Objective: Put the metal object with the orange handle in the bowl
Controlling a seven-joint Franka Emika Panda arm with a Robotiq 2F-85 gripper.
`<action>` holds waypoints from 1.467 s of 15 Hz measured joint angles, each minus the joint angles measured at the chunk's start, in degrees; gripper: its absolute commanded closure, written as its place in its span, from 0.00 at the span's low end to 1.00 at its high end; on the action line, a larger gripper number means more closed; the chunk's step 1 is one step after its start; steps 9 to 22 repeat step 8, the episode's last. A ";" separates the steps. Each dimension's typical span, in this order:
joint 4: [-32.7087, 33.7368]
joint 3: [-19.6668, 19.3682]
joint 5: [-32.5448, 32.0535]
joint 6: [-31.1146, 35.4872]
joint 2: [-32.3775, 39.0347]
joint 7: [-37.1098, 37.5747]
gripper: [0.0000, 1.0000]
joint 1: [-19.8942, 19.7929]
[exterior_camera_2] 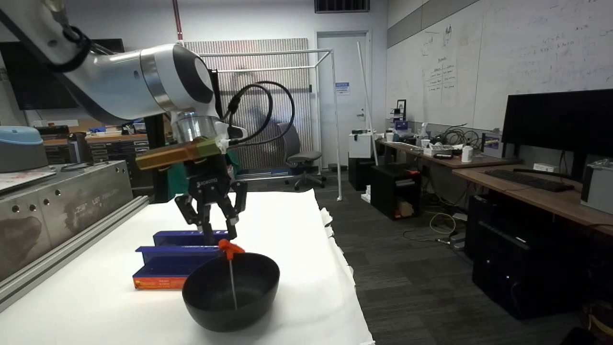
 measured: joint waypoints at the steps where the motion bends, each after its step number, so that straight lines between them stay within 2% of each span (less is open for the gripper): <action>1: 0.00 -0.02 0.02 0.01 0.08 0.00 0.12 -0.02; 3: 0.05 -0.06 0.58 0.01 0.04 -0.15 0.00 -0.14; 5: 0.15 -0.07 2.38 0.08 -0.31 -1.22 0.00 -0.44; 8: 0.11 -0.07 8.33 0.28 -2.49 -6.08 0.00 -1.63; 22: 0.11 -0.07 8.33 0.28 -2.49 -6.08 0.00 -1.63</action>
